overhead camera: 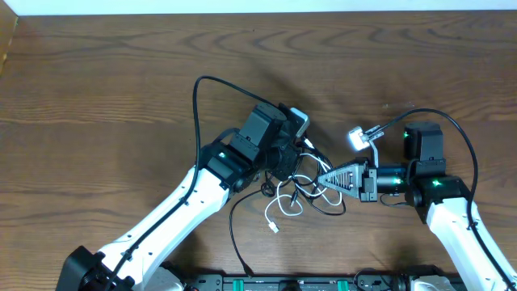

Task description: Untangle cables

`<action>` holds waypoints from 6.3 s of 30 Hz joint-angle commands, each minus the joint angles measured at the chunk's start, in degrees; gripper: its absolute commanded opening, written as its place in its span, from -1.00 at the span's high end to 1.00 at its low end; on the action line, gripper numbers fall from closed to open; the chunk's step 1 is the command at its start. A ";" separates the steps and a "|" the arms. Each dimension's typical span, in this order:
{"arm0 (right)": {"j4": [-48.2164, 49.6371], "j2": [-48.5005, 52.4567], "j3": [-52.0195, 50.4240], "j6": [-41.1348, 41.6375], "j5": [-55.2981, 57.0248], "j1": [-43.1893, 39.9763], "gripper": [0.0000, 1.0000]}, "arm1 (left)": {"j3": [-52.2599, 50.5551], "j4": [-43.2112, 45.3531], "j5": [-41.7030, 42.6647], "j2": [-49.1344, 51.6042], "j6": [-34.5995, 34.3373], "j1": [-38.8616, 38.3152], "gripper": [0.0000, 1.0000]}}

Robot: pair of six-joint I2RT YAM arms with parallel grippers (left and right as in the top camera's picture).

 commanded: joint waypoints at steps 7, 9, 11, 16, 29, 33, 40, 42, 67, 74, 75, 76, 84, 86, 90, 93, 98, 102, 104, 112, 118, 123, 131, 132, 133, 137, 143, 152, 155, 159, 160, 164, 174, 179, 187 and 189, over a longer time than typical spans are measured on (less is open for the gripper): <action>-3.80 -0.94 0.13 -1.62 26.21 -0.15 0.98 | 0.66 -0.02 -41.81 -1.40 -21.55 1.33 0.85; -6.78 -0.94 0.13 -0.59 37.81 -0.15 0.98 | 0.66 -0.13 -44.44 -3.06 -25.97 1.33 0.85; -8.39 -0.94 0.13 -0.02 44.70 -0.15 0.98 | 0.66 -0.15 -44.39 -4.66 -26.53 1.33 0.85; -9.11 -0.94 0.13 0.09 48.70 -0.15 0.98 | 0.66 -0.87 -44.37 -6.32 -26.58 1.33 0.85; -16.52 -0.94 0.13 11.39 75.41 -0.17 0.98 | 0.66 -7.80 -46.34 -6.40 -37.44 5.88 0.85; -19.50 -0.94 0.13 15.04 83.62 -0.17 0.98 | 0.66 -10.34 -46.29 -6.40 -40.06 8.79 0.85; -17.86 -0.94 0.13 15.30 80.24 -1.01 0.69 | 0.66 -12.76 -41.99 -6.38 -40.00 12.92 0.85; -15.21 -0.94 0.13 14.19 72.50 -1.01 0.60 | 0.66 -12.61 -37.46 -6.38 -39.95 12.92 0.85; -0.17 -0.76 0.11 19.89 43.10 -0.70 -0.08 | 0.66 -12.81 -28.02 -6.27 -38.51 12.92 0.85; 6.47 -0.72 0.11 34.97 47.74 3.26 0.05 | 0.66 -12.81 -28.02 -6.27 -38.51 12.92 0.85; 6.51 -0.66 0.11 37.48 51.12 4.59 0.07 | 0.66 -12.81 -28.02 -6.27 -38.51 12.92 0.85; 6.40 -0.55 0.11 38.53 53.22 5.44 0.09 | 0.66 -12.81 -28.04 -6.27 -38.51 12.92 0.85; 13.00 4.63 0.11 44.48 66.84 12.72 0.35 | 0.66 -12.85 -28.02 -6.27 -38.49 12.92 0.85; 15.04 5.68 0.11 44.48 66.18 12.96 0.56 | 0.66 -12.87 -28.02 -6.27 -38.49 12.92 0.85; 17.97 5.86 0.11 40.98 63.80 12.98 0.98 | 0.66 -12.90 -28.04 -6.27 -38.49 12.92 0.85; 21.03 5.29 0.13 35.52 60.11 12.92 0.98 | 0.66 -12.90 -28.02 -6.27 -38.49 12.92 0.85; 25.97 4.15 0.13 29.49 51.28 12.85 0.98 | 0.66 -13.07 -28.04 -6.27 -38.49 12.92 0.85; 31.82 1.05 0.13 21.64 42.69 12.85 0.98 | 0.66 -13.64 -28.04 -6.27 -38.49 12.92 0.85; 31.89 -0.59 0.13 21.24 42.40 12.85 0.98 | 0.66 -14.05 -28.06 -6.27 -38.47 12.92 0.85; 19.21 -1.16 0.11 29.46 52.41 13.29 0.14 | 0.66 -14.10 -28.06 -6.25 -38.51 12.92 0.85; 19.23 4.48 0.11 33.68 63.06 16.72 -0.22 | 0.66 -14.08 -28.04 -6.25 -38.49 12.92 0.85; 29.79 11.76 0.11 38.07 65.00 17.88 -0.09 | 0.66 -14.08 -28.04 -6.25 -38.51 12.92 0.85; 36.59 12.61 0.13 34.10 60.35 18.12 0.98 | 0.66 -14.16 -28.04 -6.25 -38.49 12.92 0.85; 36.33 10.47 0.13 32.24 58.60 18.12 0.97 | 0.66 -14.14 -28.04 -6.25 -38.49 12.92 0.84; 35.80 8.37 0.13 30.86 57.68 18.12 0.97 | 0.66 -14.14 -28.04 -6.25 -38.49 12.92 0.85; 32.22 -3.26 0.20 26.34 57.66 17.38 0.98 | 0.66 -14.14 -28.04 -6.25 -38.49 12.92 0.85; 24.44 -21.62 0.52 18.05 64.22 9.92 0.98 | 0.66 -14.14 -28.06 -6.25 -38.49 12.92 0.85; 17.70 -31.98 7.13 7.08 71.69 -7.98 0.98 | 0.66 -14.14 -28.06 -6.25 -38.49 12.92 0.85; 18.73 -31.17 11.80 7.06 72.30 -13.90 0.98 | 0.66 -14.14 -28.06 -6.25 -38.49 12.92 0.85; 21.03 -28.72 18.58 6.05 72.26 -20.02 0.98 | 0.66 -14.14 -28.06 -6.25 -38.49 12.92 0.85; 21.14 -28.09 19.96 6.05 72.19 -20.87 0.98 | 0.66 -14.14 -28.06 -6.25 -38.49 12.92 0.85; 22.27 -25.11 25.07 6.05 71.06 -22.01 0.99 | 0.66 -14.14 -28.06 -6.25 -38.49 12.92 0.85; 31.63 -20.26 28.96 -3.80 61.09 -22.01 0.98 | 0.66 -14.34 -28.04 -6.25 -38.49 12.92 0.85; 21.84 -20.26 28.96 -14.69 61.18 -21.77 0.98 | 0.66 -14.34 -28.04 -6.25 -38.51 12.92 0.84; 7.30 -19.23 28.81 -33.64 74.23 -16.76 0.98 | 0.63 -14.34 -28.04 -6.25 -38.51 12.92 0.85; 7.21 -18.36 28.39 -36.09 79.65 -15.19 0.98 | 0.63 -14.36 -28.04 -6.25 -38.51 12.92 0.85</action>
